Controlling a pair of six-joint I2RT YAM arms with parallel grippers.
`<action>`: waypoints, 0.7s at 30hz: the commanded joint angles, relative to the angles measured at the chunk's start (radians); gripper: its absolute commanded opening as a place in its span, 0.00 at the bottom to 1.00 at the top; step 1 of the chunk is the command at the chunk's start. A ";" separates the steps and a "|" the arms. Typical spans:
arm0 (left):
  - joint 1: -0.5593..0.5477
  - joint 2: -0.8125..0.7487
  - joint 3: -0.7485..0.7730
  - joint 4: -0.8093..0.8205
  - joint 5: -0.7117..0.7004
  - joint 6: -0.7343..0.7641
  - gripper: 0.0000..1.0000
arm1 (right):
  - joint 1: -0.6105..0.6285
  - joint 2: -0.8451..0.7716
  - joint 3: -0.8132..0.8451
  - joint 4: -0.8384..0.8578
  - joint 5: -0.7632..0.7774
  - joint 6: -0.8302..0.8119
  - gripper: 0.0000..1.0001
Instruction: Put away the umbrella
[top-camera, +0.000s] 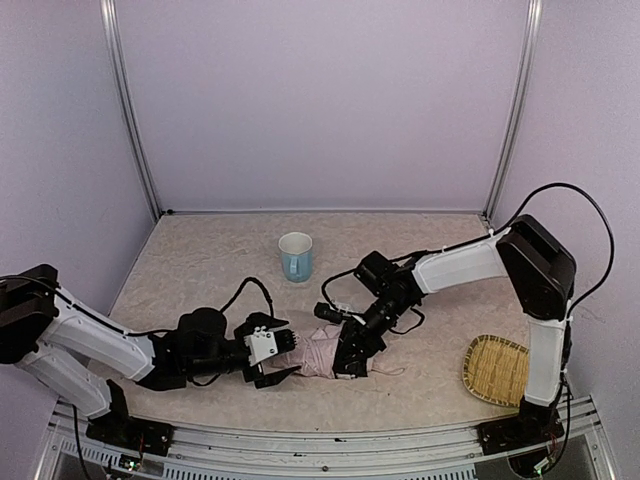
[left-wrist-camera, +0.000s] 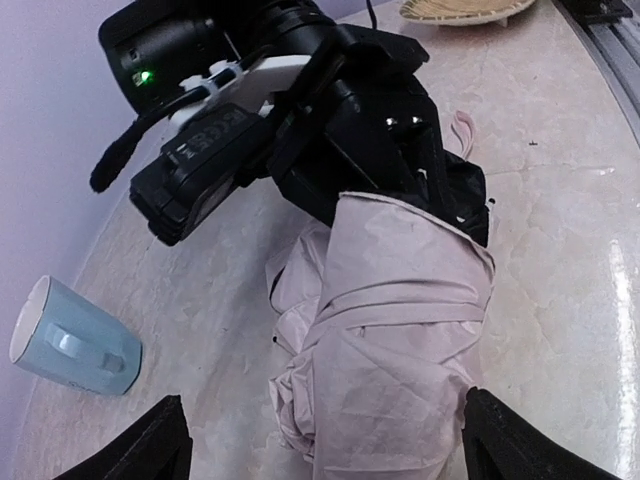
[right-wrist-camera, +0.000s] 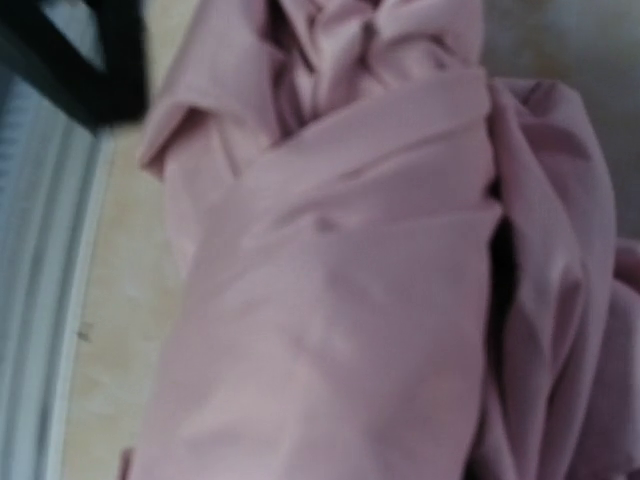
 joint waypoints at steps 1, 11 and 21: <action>-0.004 0.049 0.106 -0.151 0.054 0.179 0.91 | -0.009 0.129 -0.007 -0.240 0.004 0.046 0.03; 0.074 -0.087 0.042 -0.130 0.215 -0.002 0.88 | -0.029 0.052 -0.008 -0.092 0.035 0.104 0.00; 0.089 -0.028 0.088 -0.172 0.209 0.054 0.89 | -0.051 0.001 0.003 -0.083 -0.055 0.058 0.00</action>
